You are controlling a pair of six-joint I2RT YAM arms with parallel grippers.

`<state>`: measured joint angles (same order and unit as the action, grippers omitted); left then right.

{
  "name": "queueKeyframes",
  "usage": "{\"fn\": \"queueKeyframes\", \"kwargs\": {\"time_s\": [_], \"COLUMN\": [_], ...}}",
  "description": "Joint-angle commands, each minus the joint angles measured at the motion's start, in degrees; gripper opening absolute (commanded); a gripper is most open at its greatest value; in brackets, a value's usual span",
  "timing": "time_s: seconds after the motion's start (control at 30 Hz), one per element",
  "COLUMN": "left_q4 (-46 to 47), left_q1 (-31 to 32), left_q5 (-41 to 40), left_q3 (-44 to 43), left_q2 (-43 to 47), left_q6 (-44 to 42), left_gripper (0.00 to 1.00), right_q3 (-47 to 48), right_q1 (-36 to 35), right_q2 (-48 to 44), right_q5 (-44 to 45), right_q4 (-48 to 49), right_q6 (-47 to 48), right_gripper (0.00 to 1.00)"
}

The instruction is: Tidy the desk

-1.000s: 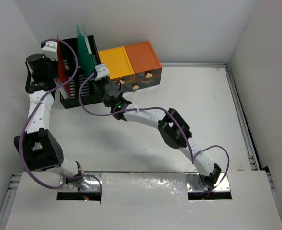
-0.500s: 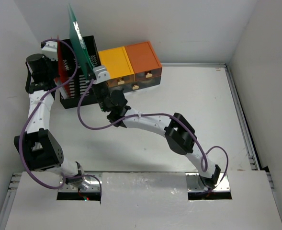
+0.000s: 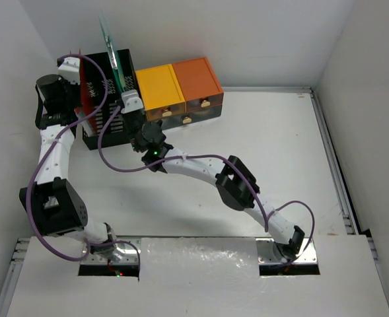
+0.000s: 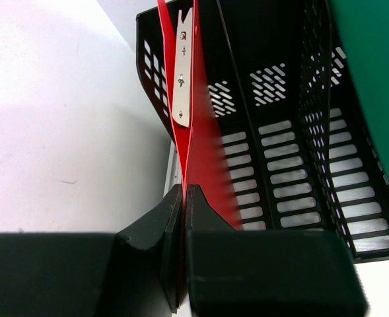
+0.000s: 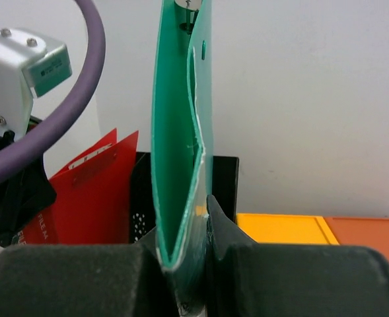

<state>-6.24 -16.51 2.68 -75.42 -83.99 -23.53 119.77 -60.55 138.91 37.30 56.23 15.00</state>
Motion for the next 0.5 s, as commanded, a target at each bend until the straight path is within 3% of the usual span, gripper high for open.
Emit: {"fn": "queueKeyframes", "kwargs": {"time_s": [0.0, 0.47], "left_q4": [-2.90, -2.81], "left_q1": [-1.15, -1.15], "left_q5": [-0.74, -0.74], "left_q3": [1.33, 1.33], "left_q2": [1.10, 0.75], "left_q6": [-1.26, -1.34], "left_gripper": [0.00, 0.00], "right_q3": [4.77, 10.84], "right_q1": [0.79, 4.30], "right_q2": [0.82, 7.86], "right_q5": [-0.12, 0.23], "right_q4": [0.38, -8.76], "right_q6": [-2.17, -10.34], "right_gripper": [0.00, 0.00]}}
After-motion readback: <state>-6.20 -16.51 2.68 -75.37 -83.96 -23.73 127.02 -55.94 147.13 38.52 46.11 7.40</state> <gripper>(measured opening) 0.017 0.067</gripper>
